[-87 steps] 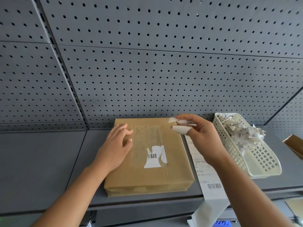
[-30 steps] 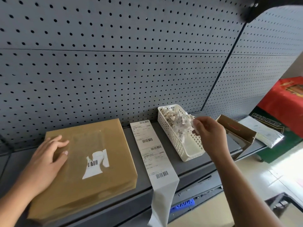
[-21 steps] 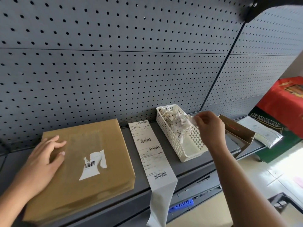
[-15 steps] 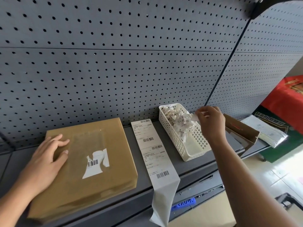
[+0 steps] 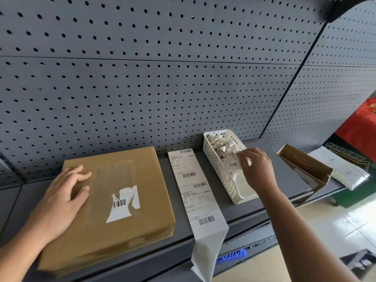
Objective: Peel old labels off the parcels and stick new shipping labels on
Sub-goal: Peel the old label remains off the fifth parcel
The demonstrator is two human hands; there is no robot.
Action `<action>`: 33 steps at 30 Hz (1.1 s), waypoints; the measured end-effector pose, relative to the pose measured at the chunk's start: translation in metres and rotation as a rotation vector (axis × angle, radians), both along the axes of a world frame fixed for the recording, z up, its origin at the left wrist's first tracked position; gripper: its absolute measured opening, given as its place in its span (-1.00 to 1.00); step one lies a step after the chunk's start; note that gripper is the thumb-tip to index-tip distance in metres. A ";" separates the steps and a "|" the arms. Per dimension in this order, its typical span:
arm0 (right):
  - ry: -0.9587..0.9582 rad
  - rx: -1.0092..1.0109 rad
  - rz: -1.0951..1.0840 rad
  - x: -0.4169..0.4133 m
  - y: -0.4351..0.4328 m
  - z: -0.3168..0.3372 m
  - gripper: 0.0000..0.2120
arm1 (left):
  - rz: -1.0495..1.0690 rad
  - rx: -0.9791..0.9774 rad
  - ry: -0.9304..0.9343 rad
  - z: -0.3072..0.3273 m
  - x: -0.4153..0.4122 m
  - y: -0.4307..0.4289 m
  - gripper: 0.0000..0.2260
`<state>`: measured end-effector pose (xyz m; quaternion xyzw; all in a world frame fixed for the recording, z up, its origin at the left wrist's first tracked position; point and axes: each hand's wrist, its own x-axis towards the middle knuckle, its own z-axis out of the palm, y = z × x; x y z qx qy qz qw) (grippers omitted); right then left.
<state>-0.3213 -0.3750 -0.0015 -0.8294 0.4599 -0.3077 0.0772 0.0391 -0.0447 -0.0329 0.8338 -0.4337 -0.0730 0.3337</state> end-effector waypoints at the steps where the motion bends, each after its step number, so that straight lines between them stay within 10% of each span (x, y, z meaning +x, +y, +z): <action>1: 0.005 0.020 0.000 0.001 -0.001 0.000 -0.85 | 0.000 0.004 0.003 0.001 0.000 0.000 -0.71; 33: -0.127 -0.129 0.070 0.026 0.021 0.034 -0.79 | 0.029 0.052 0.019 0.003 -0.002 0.000 -0.74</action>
